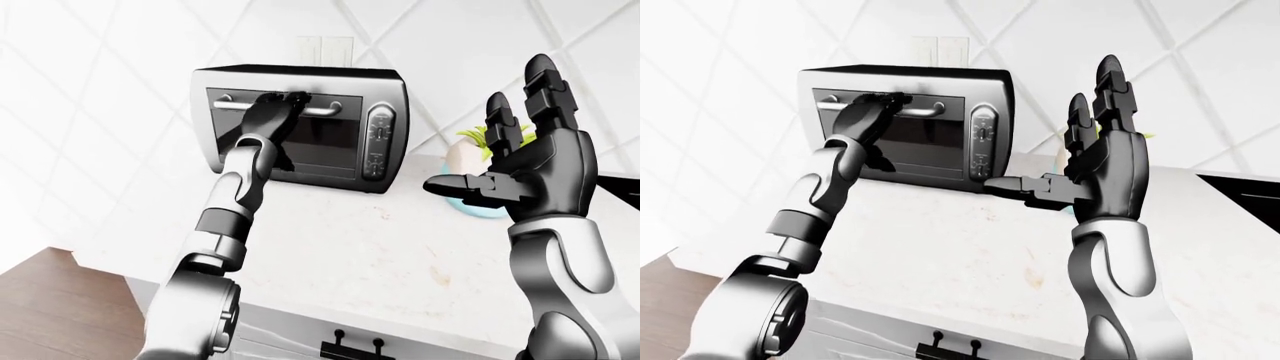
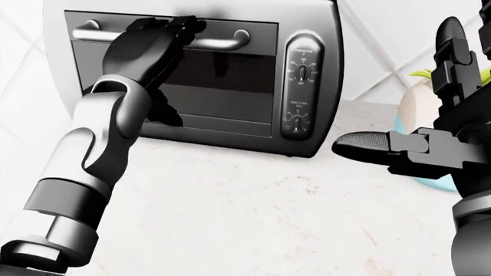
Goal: Open the toaster oven door.
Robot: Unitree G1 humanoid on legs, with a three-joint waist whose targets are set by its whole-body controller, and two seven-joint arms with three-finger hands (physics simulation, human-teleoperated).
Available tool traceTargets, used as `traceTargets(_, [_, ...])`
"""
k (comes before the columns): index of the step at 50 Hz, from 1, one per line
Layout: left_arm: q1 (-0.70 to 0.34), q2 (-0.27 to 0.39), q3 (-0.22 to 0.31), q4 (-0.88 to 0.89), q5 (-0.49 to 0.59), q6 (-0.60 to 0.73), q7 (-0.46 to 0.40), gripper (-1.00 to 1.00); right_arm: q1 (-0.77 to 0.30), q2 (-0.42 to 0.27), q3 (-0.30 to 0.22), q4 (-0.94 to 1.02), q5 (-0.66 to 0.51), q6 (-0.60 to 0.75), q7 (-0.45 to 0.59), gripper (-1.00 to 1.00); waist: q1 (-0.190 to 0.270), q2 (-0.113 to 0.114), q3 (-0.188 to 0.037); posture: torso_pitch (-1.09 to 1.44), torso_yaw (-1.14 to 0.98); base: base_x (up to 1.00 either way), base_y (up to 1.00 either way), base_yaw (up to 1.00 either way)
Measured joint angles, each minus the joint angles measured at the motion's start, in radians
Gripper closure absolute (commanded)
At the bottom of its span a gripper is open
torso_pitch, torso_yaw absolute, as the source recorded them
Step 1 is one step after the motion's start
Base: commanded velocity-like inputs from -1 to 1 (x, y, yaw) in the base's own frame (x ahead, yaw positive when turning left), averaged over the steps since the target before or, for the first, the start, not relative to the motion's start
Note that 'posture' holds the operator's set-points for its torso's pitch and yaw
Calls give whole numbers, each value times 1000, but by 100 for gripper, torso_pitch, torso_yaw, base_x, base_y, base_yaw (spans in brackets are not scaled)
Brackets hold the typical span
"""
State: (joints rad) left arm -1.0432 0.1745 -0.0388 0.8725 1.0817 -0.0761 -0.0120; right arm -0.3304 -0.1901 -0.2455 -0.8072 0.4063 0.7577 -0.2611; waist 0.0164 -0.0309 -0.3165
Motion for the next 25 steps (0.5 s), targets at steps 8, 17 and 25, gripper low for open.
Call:
traceTargets(8, [-52,7,-1,58,0,-8,36,4,-10,0,-1,-24,7,17,-9,-100,4,2,-8,-41,0,0,0,0])
traceTargets(17, [-17,11,-10,26,1,-24,4,18,-11,-7,-12,-31,20,22,-16,-100,1,4,-5,-41,0,0,0,0])
traceTargets(25, [116,21,9,-220,4,12,-100,18,-11,-11,-14,-23,25,19,-19,-100,-5,10,4,-41,0,0,0,0])
